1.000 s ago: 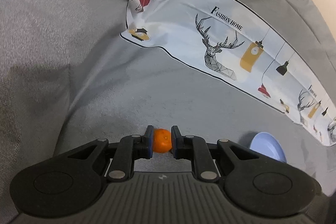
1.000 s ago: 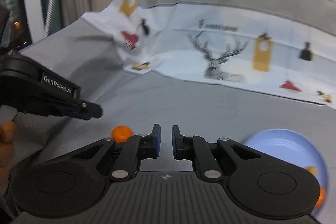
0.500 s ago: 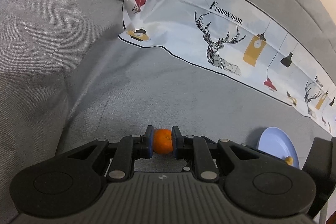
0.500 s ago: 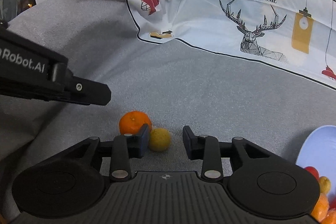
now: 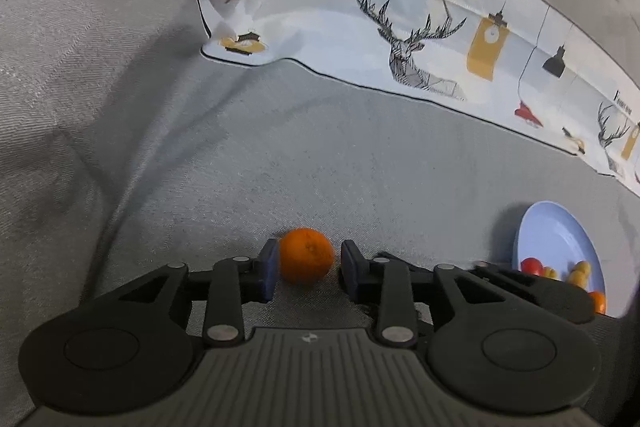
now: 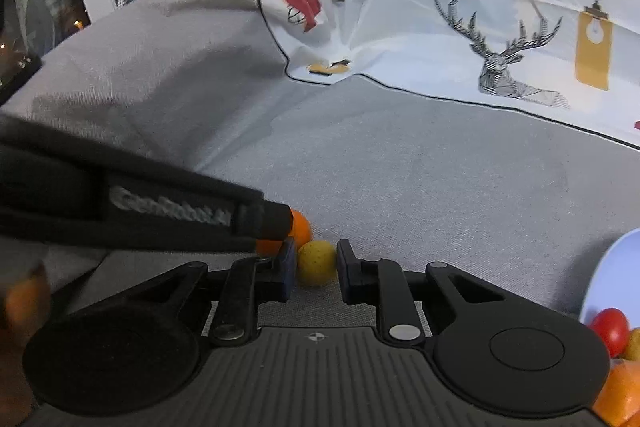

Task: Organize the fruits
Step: 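Grasp the orange with the left gripper while the right gripper grasps a yellow fruit, then hold the orange in the left gripper and the yellow fruit in the right gripper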

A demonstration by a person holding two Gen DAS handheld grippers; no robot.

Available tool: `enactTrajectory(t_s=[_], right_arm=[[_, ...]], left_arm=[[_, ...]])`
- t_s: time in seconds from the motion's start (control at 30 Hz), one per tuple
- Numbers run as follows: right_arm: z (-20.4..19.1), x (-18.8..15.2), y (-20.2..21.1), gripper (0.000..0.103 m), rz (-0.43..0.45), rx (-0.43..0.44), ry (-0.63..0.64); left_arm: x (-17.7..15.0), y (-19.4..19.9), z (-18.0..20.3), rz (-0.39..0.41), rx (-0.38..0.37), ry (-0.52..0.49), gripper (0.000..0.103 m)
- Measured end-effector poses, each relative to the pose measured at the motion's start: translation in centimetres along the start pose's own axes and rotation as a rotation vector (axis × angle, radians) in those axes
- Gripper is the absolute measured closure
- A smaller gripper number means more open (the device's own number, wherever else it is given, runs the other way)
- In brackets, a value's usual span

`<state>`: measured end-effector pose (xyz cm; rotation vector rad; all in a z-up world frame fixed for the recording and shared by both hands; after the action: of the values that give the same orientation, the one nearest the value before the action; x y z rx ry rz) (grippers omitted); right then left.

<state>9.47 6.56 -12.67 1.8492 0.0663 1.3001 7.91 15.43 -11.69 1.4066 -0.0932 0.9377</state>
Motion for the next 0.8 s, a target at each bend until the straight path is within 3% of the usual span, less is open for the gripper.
enactTrajectory(t_s=[0.33, 0.6, 0.7, 0.8], right_arm=[[0.9, -1.6, 5.0, 0.081, -0.016, -0.085, 0.015], [1.4, -4.8, 7.2, 0.081, -0.1, -0.12, -0.03], [1.5, -6.1, 6.4, 0.081, -0.165, -0.13, -0.046], [1.3, -6.5, 5.8, 0.081, -0.176, -0.135, -0.032]], left_arm=[[-1.3, -1.2, 0.9, -0.017, 0.1, -0.168, 0.074], [-2.1, 0.5, 0.7, -0.063, 0.018, -0.121, 0.082], [-2.1, 0.4, 0.8, -0.062, 0.028, -0.146, 0.082], [-1.8, 0.3, 0.7, -0.051, 0.022, -0.136, 0.082]])
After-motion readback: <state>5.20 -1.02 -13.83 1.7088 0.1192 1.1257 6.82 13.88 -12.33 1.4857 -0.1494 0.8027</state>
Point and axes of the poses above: each gripper's, at about its wrist camera, not at the fingertips, and y roughly against the way its jaws point, z to its right, x to its top, the point moved 9 cm from there along -y, roughly the way its jaws point, and after that the axes turned 8 degrees about y, right-handed, at the moved point
